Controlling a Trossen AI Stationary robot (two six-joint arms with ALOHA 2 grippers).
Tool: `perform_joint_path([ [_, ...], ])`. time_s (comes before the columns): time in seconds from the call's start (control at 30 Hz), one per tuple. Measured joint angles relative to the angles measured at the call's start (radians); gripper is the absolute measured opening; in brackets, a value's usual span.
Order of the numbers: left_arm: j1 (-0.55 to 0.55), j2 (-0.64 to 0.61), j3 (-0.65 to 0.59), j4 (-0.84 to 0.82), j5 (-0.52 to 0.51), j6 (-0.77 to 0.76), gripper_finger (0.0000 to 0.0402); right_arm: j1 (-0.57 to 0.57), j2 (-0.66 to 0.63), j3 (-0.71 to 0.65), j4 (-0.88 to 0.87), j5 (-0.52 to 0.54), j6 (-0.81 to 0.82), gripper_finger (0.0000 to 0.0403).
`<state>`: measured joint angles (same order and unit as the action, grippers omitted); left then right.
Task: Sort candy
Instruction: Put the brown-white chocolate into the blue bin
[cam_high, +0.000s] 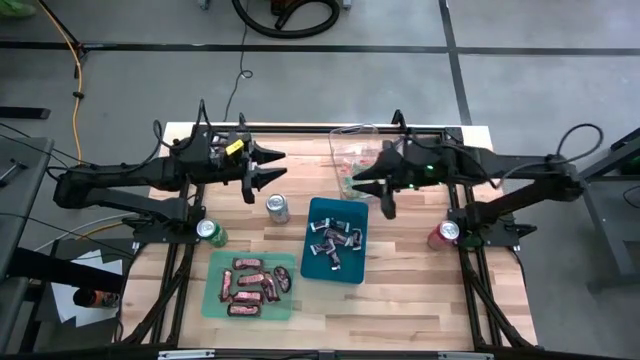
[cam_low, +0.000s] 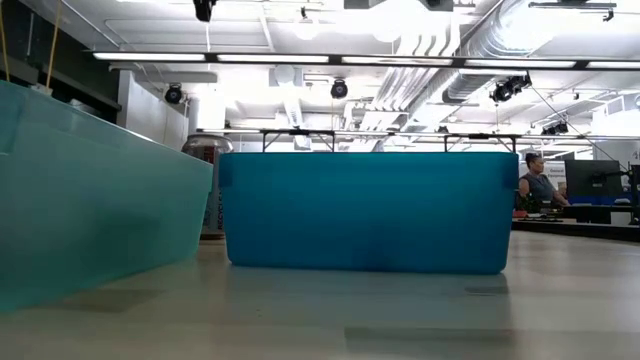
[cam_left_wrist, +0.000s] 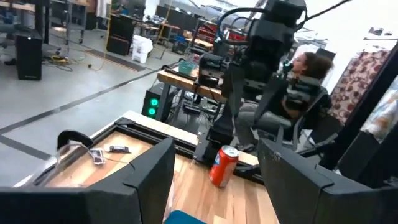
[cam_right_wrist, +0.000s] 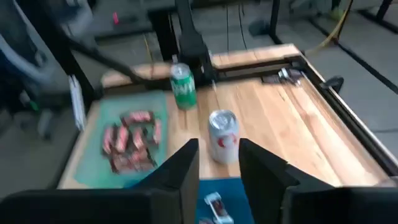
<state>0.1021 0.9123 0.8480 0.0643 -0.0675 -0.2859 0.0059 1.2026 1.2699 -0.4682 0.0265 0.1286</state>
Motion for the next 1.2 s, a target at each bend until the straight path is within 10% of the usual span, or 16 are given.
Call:
perform_joint_path([
  [0.27,-0.016,0.001,-0.220,0.219,-0.029,-0.170,0.0216,0.000,-0.152,-0.294,0.359,0.000,0.189,0.0076],
  [0.63,-0.012,0.001,-0.248,0.216,-0.152,-0.234,0.0216,-0.003,-0.142,-0.310,0.378,0.005,0.205,0.0075],
  [0.93,0.242,0.051,0.052,-0.605,-0.327,-0.295,0.0216,-0.068,-0.125,-0.310,0.388,0.130,0.297,0.0075],
  [1.2,0.584,0.191,0.101,-0.935,-0.388,-0.316,0.0216,-0.242,-0.052,-0.310,0.389,0.066,0.261,0.0075],
])
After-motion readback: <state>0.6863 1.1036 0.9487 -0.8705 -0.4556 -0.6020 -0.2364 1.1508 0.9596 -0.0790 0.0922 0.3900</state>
